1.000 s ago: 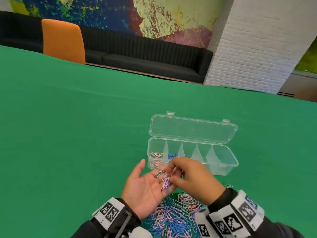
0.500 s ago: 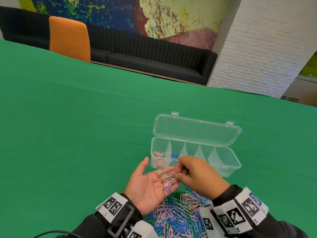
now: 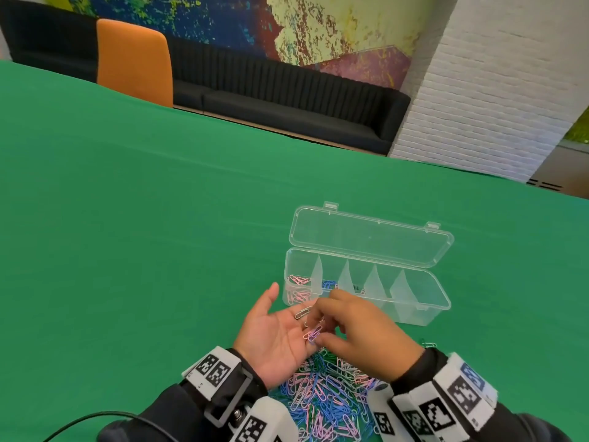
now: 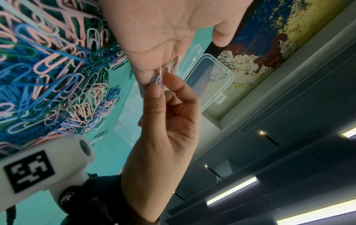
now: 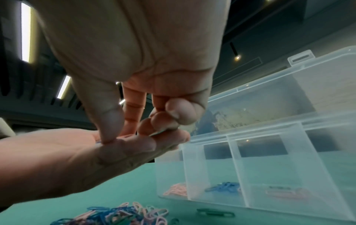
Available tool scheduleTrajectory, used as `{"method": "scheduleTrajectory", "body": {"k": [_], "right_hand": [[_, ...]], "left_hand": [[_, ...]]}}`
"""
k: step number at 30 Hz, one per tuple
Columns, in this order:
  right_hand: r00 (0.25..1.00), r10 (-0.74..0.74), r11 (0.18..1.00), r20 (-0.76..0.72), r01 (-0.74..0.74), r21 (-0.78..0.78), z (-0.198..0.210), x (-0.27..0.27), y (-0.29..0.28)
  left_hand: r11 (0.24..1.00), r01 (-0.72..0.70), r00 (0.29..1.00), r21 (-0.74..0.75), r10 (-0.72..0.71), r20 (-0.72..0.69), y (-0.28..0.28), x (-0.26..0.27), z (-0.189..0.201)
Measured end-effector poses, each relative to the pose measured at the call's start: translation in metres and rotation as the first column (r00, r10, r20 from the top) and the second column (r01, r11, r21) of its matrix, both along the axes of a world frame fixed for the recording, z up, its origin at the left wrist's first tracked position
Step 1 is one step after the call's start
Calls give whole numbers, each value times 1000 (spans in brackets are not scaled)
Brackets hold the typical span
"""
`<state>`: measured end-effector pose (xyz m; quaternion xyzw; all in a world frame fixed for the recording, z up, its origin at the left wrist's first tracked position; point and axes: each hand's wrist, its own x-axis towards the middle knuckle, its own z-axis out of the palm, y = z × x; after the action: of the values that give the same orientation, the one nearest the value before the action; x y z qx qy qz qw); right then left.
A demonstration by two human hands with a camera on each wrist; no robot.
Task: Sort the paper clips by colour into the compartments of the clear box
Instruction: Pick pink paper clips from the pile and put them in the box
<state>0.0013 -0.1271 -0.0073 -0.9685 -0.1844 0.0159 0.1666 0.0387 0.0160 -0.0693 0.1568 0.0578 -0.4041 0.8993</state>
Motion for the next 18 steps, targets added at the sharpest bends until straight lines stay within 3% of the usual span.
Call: {"method": "scheduleTrajectory", "body": {"k": [6,12,18], "right_hand": [[1000,-5,1000,0,5,-27,1,3,3],[997,-66,982,-36,72,175,2,7,-5],[951,-307,888,34,273,371,12,16,-28]], "left_hand": [[1000,-5,1000,13,5,5,0,1,-1],[1000,-9,1000,2,9,-16,0,0,1],[997,-15,999,73,18,-45,0,1,2]]}}
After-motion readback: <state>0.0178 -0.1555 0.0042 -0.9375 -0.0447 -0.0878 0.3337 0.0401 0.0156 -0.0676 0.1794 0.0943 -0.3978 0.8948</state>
